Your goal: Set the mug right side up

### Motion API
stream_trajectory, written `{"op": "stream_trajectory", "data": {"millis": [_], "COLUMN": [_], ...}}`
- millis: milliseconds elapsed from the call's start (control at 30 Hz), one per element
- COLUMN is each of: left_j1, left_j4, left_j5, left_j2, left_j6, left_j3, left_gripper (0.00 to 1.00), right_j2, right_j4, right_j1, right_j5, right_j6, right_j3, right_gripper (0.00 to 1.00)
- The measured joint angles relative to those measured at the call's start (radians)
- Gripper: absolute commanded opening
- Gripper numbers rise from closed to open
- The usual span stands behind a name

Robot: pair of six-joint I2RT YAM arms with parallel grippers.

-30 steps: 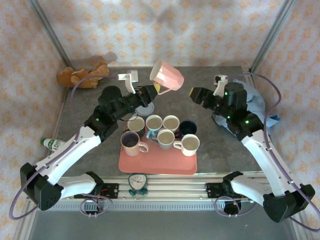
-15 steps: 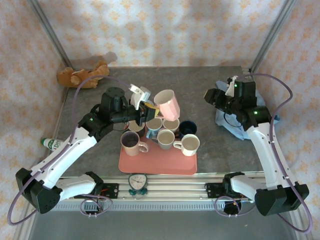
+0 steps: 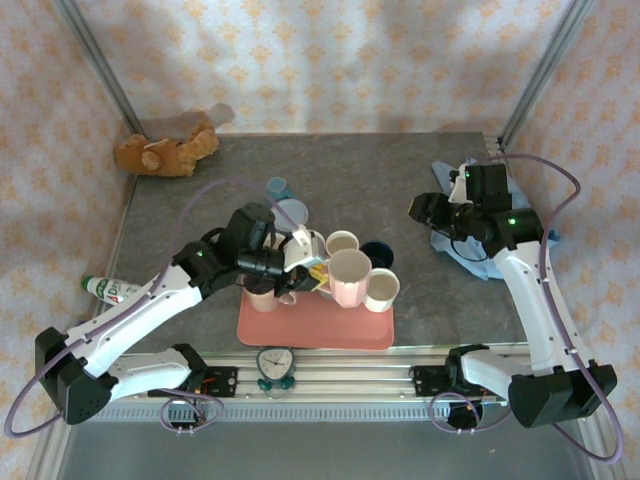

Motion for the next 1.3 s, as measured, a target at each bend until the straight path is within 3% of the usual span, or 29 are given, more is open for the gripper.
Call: {"op": "stream_trajectory", "data": {"millis": [200, 567, 1300], "left_j1": [-0.105, -0.243, -0.272], "left_j4": [0.053, 0.287, 0.502], "left_j5": [-0.041, -0.153, -0.243], "left_j2": [0.012, 0.135, 0.257], "left_j6": [0.110, 0.137, 0.098], "left_j3": [-0.118, -0.222, -0.293], "left_gripper": [0.00, 0.00, 0.00], "right_j2": [0.000, 0.003, 0.013], "right_j4": [-0.030, -0.034, -0.080], "right_j1": [-0.004, -0.010, -0.011], "right_j5": [0.003, 0.004, 0.003], "right_j6": [-0.008, -0.007, -0.034], "right_j3": [0.000, 0.000, -0.006], "right_gripper": [0.58, 0.58, 0.59]}}
